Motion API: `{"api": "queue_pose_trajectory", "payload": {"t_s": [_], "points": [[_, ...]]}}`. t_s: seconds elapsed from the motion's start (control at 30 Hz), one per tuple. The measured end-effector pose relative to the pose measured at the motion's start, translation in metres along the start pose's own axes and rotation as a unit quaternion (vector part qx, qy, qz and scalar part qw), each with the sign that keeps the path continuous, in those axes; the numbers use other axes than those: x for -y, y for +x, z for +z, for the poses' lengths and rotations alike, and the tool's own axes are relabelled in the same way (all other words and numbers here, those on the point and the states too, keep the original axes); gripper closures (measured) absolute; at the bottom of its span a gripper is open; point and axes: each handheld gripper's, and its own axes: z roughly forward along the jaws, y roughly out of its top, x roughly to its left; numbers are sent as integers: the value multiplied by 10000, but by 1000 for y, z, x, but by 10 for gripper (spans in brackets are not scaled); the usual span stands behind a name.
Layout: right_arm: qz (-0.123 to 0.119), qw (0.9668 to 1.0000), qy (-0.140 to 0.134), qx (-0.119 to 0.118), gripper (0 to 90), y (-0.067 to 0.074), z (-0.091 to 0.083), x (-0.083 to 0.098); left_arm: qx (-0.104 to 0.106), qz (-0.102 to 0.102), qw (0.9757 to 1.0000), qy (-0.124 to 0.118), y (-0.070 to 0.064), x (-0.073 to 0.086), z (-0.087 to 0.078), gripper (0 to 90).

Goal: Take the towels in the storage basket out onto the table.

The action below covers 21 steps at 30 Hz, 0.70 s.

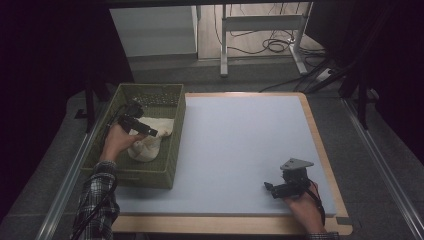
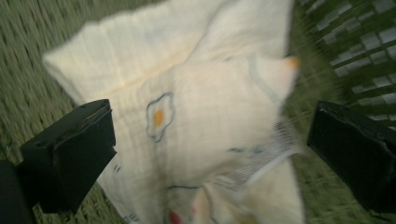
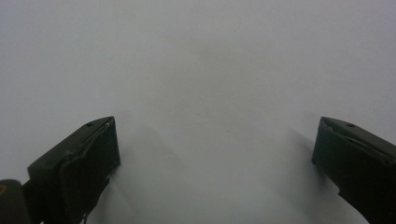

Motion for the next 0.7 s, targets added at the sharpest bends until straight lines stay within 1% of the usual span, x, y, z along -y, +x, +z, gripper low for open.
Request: {"api": "queue_pose_trajectory", "payload": {"t_s": [0.03, 0.07, 0.23, 0.3, 0.33, 0.4, 0.43, 0.47, 0.5, 0.53, 0.57, 0.6, 0.63, 0.67, 0.7], "points": [[3, 10000, 1, -3, 7, 0, 0, 0, -24, -1, 9999, 140, 2, 0, 4, 21], [0, 10000, 1, -1, 7, 0, 0, 0, -92, 2, 9996, 264, 3, -1, 9, 21], [1, 10000, 0, -2, 8, 0, 0, 0, -184, -52, 9979, 619, 8, -2, 21, 29], [1, 10000, -1, -2, 7, 0, 0, 0, -152, -28, 9972, 736, 8, -3, 24, 55], [2, 10000, 0, -4, 7, 0, 0, 0, -174, -20, 9965, 818, 7, -3, 25, 66], [0, 10000, -1, -1, 7, 0, 0, 0, -237, -2, 9940, 1069, 7, -2, 30, 131], [1, 10000, 0, -2, 8, 0, 0, 0, -252, -32, 9924, 1201, 7, -1, 32, 168], [3, 10000, 0, -3, 8, 0, 0, 0, -230, -40, 9915, 1277, 7, 0, 34, 200], [-1, 10000, -1, -2, 8, 0, 0, 0, -216, -27, 9913, 1295, 6, 1, 33, 222], [2, 10000, -1, -3, 8, 0, 0, 0, -214, -22, 9913, 1296, 6, 2, 32, 340], [3, 10000, 0, -3, 7, 0, 0, 0, -223, 19, 9912, 1305, 5, 2, 30, 340], [1, 10000, 0, -2, 7, 0, 0, 0, -201, 26, 9910, 1323, 4, 3, 29, 428], [3, 10000, 0, -4, 7, 0, 0, 0, -133, 13, 9910, 1334, 3, 4, 28, 487], [2, 10000, 0, -3, 7, 0, 0, 0, -116, 28, 9909, 1337, 2, 4, 27, 664], [4, 10000, -1, -4, 7, 0, 0, 0, -206, 100, 9902, 1378, 0, 4, 26, 755]]}}
